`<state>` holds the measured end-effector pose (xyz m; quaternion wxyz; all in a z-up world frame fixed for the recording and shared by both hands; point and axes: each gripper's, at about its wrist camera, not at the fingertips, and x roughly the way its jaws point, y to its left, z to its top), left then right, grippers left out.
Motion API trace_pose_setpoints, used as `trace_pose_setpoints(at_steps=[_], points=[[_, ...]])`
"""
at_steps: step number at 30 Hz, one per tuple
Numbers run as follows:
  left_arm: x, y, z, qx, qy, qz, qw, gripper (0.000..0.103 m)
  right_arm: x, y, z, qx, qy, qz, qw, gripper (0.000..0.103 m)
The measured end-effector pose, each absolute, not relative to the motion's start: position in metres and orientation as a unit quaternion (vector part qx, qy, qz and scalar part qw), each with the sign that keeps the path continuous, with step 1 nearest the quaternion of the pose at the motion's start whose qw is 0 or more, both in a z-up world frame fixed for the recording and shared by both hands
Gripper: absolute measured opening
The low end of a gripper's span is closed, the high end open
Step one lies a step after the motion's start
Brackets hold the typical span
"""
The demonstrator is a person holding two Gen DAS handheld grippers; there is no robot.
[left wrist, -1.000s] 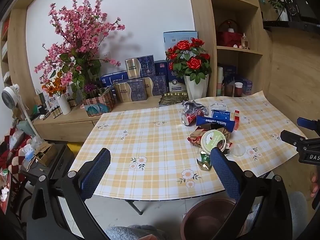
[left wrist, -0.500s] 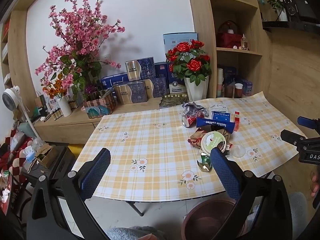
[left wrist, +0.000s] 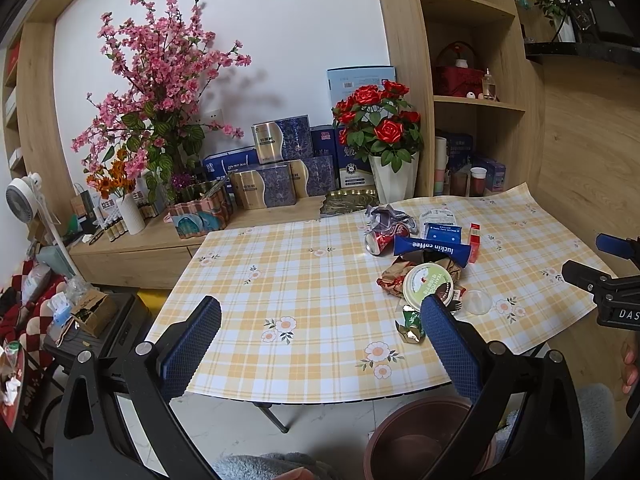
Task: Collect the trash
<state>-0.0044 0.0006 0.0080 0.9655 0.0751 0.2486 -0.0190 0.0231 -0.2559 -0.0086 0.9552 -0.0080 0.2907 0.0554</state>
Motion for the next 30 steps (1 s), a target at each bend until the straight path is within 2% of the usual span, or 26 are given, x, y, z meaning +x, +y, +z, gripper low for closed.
trace_pose_setpoints(at_steps=[30], points=[[-0.0062,0.0038,0.0109,0.072,0.248,-0.021,0.966,0.098,0.0211,-0.2584,-0.0106,-0.012,0.291,0.053,0.955,0.097]])
